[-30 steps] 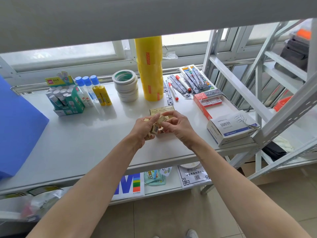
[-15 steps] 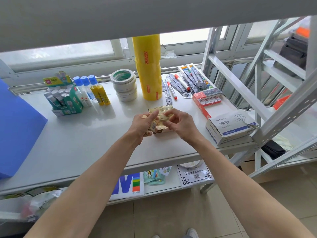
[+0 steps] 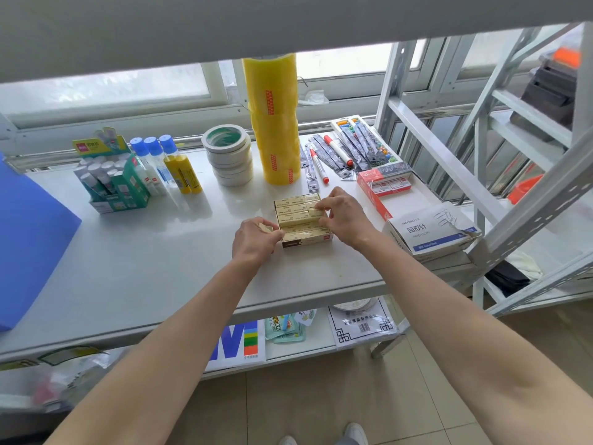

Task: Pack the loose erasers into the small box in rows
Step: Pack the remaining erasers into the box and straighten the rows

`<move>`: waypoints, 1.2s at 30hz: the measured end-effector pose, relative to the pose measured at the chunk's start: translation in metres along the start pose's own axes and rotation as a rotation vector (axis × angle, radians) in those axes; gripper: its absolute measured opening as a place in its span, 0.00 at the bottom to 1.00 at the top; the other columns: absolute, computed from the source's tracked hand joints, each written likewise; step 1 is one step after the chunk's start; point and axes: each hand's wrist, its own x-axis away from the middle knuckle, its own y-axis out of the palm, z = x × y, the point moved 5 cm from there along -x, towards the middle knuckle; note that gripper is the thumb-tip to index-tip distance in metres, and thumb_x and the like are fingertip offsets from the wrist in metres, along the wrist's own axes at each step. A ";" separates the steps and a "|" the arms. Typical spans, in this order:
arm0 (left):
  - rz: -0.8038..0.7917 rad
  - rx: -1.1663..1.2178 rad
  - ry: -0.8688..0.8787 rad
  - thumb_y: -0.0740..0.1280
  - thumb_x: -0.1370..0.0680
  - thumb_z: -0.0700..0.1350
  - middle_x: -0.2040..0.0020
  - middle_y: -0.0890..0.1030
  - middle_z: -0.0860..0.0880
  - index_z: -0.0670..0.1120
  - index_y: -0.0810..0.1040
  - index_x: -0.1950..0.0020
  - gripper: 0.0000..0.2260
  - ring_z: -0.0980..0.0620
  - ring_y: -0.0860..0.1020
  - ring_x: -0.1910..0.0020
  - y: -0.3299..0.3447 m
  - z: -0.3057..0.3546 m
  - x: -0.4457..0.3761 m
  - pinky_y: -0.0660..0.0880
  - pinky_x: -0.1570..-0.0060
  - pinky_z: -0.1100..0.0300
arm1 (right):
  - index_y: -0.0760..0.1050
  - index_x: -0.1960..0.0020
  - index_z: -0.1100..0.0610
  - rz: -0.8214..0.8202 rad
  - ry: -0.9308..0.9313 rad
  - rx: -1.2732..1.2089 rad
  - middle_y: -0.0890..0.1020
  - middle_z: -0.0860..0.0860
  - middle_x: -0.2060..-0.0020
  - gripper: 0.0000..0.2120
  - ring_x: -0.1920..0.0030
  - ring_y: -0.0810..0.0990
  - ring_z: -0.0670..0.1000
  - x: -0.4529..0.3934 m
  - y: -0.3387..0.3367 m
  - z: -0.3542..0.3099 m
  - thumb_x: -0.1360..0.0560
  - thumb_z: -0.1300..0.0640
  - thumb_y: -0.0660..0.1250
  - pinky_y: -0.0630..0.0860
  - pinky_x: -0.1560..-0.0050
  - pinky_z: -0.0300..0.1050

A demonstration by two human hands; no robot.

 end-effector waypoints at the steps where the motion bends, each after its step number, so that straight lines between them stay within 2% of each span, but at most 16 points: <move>1: 0.000 -0.007 0.004 0.73 0.30 0.47 0.65 0.83 0.47 0.51 0.81 0.59 0.03 0.50 0.78 0.72 0.000 0.000 -0.001 0.80 0.61 0.53 | 0.79 0.41 0.57 -0.003 -0.006 0.008 0.75 0.54 0.49 0.14 0.55 0.77 0.51 0.000 0.000 0.000 0.27 0.61 0.70 0.73 0.47 0.45; 3: -0.001 -0.023 0.006 0.73 0.30 0.47 0.65 0.83 0.47 0.51 0.81 0.59 0.03 0.51 0.78 0.72 0.000 0.000 -0.001 0.79 0.62 0.54 | 0.77 0.43 0.57 0.003 -0.027 0.025 0.76 0.53 0.50 0.14 0.57 0.74 0.49 0.001 -0.002 0.000 0.28 0.63 0.71 0.74 0.50 0.46; 5: -0.006 -0.028 0.004 0.74 0.30 0.47 0.65 0.83 0.48 0.51 0.81 0.59 0.03 0.51 0.78 0.72 0.000 0.000 -0.001 0.79 0.62 0.55 | 0.75 0.47 0.56 0.002 -0.039 0.056 0.77 0.52 0.51 0.11 0.57 0.74 0.48 0.002 -0.003 -0.001 0.28 0.63 0.70 0.70 0.55 0.43; 7: -0.010 -0.025 0.004 0.74 0.30 0.47 0.65 0.83 0.47 0.51 0.81 0.59 0.04 0.51 0.78 0.72 0.000 0.000 -0.002 0.79 0.63 0.55 | 0.75 0.51 0.55 -0.008 -0.036 0.080 0.76 0.52 0.51 0.07 0.55 0.76 0.50 0.002 -0.001 0.000 0.27 0.62 0.69 0.67 0.55 0.41; 9: -0.011 -0.024 0.002 0.74 0.30 0.47 0.65 0.83 0.47 0.51 0.80 0.60 0.04 0.51 0.77 0.73 0.000 -0.001 -0.001 0.78 0.63 0.55 | 0.77 0.53 0.54 -0.005 -0.029 0.078 0.75 0.52 0.51 0.05 0.54 0.78 0.51 0.001 0.001 0.000 0.26 0.62 0.68 0.67 0.55 0.41; 14: -0.016 -0.045 0.003 0.74 0.30 0.47 0.64 0.84 0.46 0.50 0.80 0.59 0.04 0.51 0.77 0.73 -0.001 0.000 -0.001 0.79 0.63 0.54 | 0.78 0.52 0.54 0.035 -0.006 0.044 0.75 0.52 0.51 0.04 0.56 0.78 0.51 0.004 0.002 -0.001 0.25 0.62 0.68 0.74 0.53 0.44; 18: -0.006 -0.007 -0.022 0.72 0.27 0.51 0.65 0.82 0.47 0.48 0.81 0.57 0.07 0.50 0.78 0.72 -0.003 0.001 0.004 0.78 0.64 0.54 | 0.80 0.50 0.54 0.068 0.015 0.063 0.74 0.51 0.51 0.04 0.57 0.75 0.49 0.008 -0.002 -0.002 0.24 0.57 0.67 0.72 0.55 0.42; 21: -0.034 0.294 -0.136 0.65 0.21 0.55 0.63 0.80 0.46 0.42 0.82 0.51 0.16 0.51 0.76 0.73 -0.007 0.001 0.012 0.69 0.74 0.61 | 0.79 0.47 0.55 0.121 0.015 0.022 0.75 0.51 0.52 0.07 0.58 0.75 0.49 0.012 -0.003 -0.009 0.23 0.56 0.66 0.71 0.55 0.42; 24: -0.256 0.659 -0.229 0.58 0.18 0.54 0.59 0.80 0.44 0.43 0.81 0.44 0.18 0.52 0.75 0.71 -0.006 0.001 0.021 0.65 0.79 0.65 | 0.80 0.49 0.56 0.161 -0.028 -0.112 0.77 0.49 0.56 0.06 0.60 0.76 0.47 0.018 0.000 -0.029 0.23 0.57 0.66 0.72 0.55 0.42; 27: -0.407 0.802 -0.277 0.58 0.17 0.53 0.60 0.81 0.45 0.42 0.79 0.40 0.18 0.52 0.74 0.70 -0.007 -0.001 0.028 0.65 0.81 0.67 | 0.82 0.50 0.57 0.056 -0.057 -0.313 0.82 0.51 0.57 0.09 0.59 0.78 0.49 0.022 0.012 -0.050 0.23 0.54 0.67 0.77 0.52 0.47; 31: -0.461 0.791 -0.279 0.58 0.17 0.53 0.60 0.81 0.44 0.40 0.77 0.40 0.19 0.52 0.75 0.70 -0.009 0.000 0.035 0.64 0.82 0.66 | 0.83 0.53 0.53 -0.140 -0.021 -0.467 0.84 0.48 0.61 0.12 0.58 0.82 0.48 0.026 0.035 -0.064 0.25 0.46 0.67 0.80 0.51 0.55; 33: -0.475 0.775 -0.282 0.59 0.18 0.54 0.59 0.81 0.44 0.39 0.76 0.38 0.20 0.52 0.75 0.70 -0.010 -0.001 0.037 0.65 0.82 0.66 | 0.83 0.52 0.55 -0.191 0.002 -0.566 0.85 0.49 0.61 0.11 0.59 0.84 0.48 0.028 0.039 -0.067 0.25 0.48 0.68 0.81 0.51 0.56; 36: -0.489 0.741 -0.280 0.59 0.18 0.55 0.58 0.82 0.43 0.40 0.77 0.39 0.20 0.52 0.76 0.68 -0.012 -0.002 0.039 0.66 0.81 0.67 | 0.82 0.56 0.57 -0.178 0.003 -0.594 0.84 0.51 0.63 0.09 0.63 0.83 0.47 0.031 0.038 -0.071 0.23 0.53 0.67 0.81 0.53 0.55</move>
